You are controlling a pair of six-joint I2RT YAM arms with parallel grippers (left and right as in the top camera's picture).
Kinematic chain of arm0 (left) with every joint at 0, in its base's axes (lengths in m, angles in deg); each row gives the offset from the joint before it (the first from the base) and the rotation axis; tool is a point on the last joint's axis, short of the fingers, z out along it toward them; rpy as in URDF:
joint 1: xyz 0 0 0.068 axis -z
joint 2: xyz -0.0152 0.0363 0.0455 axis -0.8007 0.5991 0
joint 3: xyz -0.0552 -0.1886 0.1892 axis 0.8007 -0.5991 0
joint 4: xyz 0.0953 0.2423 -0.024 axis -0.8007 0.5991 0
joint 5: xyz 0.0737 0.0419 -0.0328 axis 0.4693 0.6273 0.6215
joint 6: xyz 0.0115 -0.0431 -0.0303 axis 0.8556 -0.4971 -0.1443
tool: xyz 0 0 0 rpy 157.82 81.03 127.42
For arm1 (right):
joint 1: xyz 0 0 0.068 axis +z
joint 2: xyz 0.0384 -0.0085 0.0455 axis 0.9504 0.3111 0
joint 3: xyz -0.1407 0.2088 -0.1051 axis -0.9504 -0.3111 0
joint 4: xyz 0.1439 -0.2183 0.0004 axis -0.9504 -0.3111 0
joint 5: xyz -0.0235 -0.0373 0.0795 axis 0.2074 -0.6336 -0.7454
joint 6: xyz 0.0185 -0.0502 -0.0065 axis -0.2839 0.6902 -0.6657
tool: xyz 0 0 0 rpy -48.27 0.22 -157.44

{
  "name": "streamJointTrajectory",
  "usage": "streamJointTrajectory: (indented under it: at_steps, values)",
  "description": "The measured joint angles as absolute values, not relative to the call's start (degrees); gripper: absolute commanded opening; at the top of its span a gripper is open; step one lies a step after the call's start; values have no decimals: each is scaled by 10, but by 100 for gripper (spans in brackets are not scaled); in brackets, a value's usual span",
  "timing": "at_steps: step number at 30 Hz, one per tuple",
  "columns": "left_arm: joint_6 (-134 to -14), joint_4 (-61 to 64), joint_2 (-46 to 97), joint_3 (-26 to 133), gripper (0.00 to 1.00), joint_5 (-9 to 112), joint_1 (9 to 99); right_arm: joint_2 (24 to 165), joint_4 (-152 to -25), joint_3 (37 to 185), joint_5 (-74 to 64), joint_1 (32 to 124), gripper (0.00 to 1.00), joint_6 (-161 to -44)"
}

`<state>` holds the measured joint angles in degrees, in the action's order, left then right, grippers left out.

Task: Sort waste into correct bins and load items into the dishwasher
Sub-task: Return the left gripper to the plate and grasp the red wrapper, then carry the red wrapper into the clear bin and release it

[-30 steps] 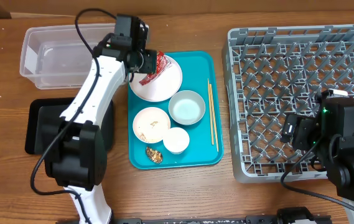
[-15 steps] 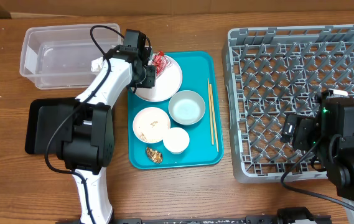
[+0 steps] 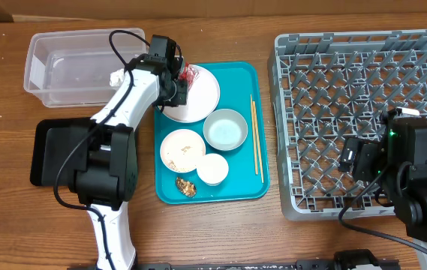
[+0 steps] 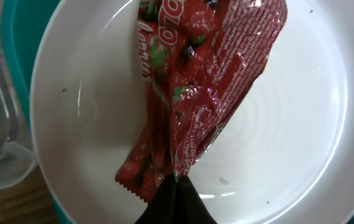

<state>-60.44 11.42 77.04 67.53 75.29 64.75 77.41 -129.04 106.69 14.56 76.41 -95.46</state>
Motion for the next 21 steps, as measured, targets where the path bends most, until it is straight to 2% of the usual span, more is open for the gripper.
streamJointTrajectory:
  at_steps: [6, 12, 21]
  values:
    - [-605, 142, 754, 734, 4, 753, 647, 774, -1290, 1067, 146, 764, 100, -955]
    - [-605, 115, 669, 761, 4, 781, 635, 774, -1292, 1067, 146, 764, 100, -955]
    - [-605, 105, 648, 773, 4, 818, 550, 774, -1292, 1067, 146, 764, 100, -955]
